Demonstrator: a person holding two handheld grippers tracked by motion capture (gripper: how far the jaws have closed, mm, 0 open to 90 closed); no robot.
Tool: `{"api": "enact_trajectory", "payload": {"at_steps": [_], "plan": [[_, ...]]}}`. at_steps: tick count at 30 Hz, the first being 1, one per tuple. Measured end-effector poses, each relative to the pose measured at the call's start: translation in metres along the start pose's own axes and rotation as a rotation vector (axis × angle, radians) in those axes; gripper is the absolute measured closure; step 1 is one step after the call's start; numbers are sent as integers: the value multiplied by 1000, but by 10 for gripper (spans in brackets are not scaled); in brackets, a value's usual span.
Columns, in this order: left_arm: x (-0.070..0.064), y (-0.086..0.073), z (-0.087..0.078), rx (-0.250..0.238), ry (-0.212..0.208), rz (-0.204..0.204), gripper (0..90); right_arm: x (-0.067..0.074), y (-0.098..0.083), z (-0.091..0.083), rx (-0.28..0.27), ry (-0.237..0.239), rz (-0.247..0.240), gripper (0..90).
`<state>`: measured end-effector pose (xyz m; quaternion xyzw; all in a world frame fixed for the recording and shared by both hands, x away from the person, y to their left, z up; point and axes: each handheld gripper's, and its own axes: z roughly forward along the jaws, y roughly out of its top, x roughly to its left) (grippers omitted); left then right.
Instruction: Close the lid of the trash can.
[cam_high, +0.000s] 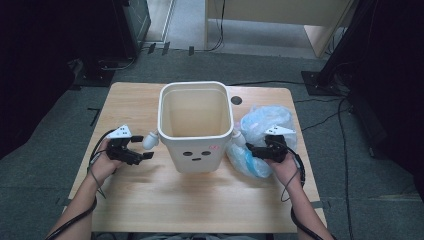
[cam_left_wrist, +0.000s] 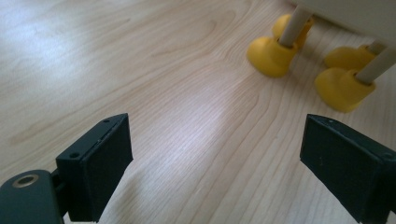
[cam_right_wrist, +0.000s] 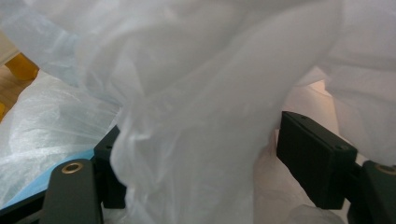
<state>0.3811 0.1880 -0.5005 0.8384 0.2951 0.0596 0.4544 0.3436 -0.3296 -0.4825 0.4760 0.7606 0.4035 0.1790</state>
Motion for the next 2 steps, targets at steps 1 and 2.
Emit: {"api": "enact_trajectory", "payload": {"at_steps": [1,2], "plan": [[0,-1,0,9,5,-1,87,0,0,0,0,0,1,264],[0,-1,0,9,5,-1,87,0,0,0,0,1,1,264]]}}
